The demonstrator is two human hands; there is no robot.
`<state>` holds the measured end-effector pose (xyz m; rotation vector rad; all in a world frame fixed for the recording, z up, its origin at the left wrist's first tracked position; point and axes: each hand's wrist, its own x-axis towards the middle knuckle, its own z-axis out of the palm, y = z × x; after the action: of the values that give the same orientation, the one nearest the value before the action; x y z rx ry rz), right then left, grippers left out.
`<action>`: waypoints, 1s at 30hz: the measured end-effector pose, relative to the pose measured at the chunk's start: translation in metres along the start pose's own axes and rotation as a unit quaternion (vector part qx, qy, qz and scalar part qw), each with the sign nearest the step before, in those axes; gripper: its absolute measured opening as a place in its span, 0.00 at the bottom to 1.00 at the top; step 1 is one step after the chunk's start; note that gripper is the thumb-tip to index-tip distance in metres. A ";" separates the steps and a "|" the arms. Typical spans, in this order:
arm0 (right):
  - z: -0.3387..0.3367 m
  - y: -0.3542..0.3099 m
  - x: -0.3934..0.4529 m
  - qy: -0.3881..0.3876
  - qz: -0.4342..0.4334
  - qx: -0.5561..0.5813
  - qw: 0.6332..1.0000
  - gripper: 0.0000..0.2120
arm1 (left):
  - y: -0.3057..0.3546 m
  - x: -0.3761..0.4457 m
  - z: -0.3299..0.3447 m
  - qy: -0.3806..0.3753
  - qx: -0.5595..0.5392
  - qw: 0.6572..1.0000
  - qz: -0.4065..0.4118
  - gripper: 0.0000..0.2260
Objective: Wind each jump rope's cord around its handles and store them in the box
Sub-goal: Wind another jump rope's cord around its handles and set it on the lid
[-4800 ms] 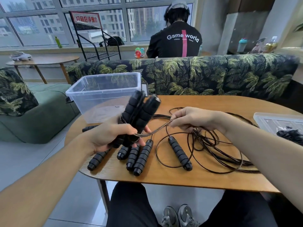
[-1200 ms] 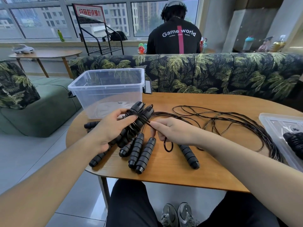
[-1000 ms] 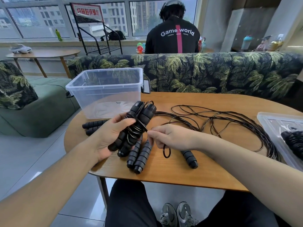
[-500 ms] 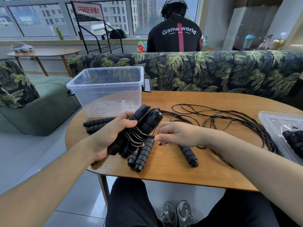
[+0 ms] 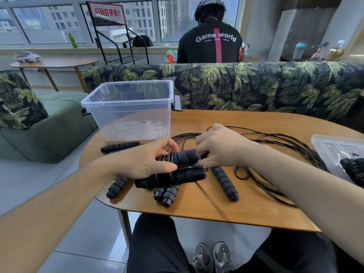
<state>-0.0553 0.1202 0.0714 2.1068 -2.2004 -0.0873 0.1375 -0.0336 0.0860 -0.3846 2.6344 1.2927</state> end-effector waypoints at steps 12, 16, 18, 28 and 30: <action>-0.012 -0.004 0.014 0.003 0.002 0.110 0.994 0.14 | 0.020 0.008 0.008 -0.011 0.280 0.959 -0.030 0.33; -0.013 -0.008 0.013 -0.035 0.031 0.220 0.974 0.12 | 0.021 0.008 0.010 -0.005 0.341 0.939 -0.036 0.35; -0.019 -0.012 0.011 -0.057 0.049 0.265 0.961 0.12 | 0.020 0.008 0.014 0.004 0.397 0.917 -0.039 0.35; -0.026 -0.045 0.006 -0.052 0.109 0.407 0.905 0.16 | 0.002 0.013 0.005 0.156 0.373 0.912 -0.069 0.15; -0.023 -0.049 0.001 -0.063 0.098 0.507 0.854 0.15 | -0.002 0.011 0.004 0.205 0.336 0.915 -0.085 0.14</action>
<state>-0.0041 0.1175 0.0886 2.2323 -2.8938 1.2477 0.1282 -0.0331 0.0790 -0.8012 3.0680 0.2087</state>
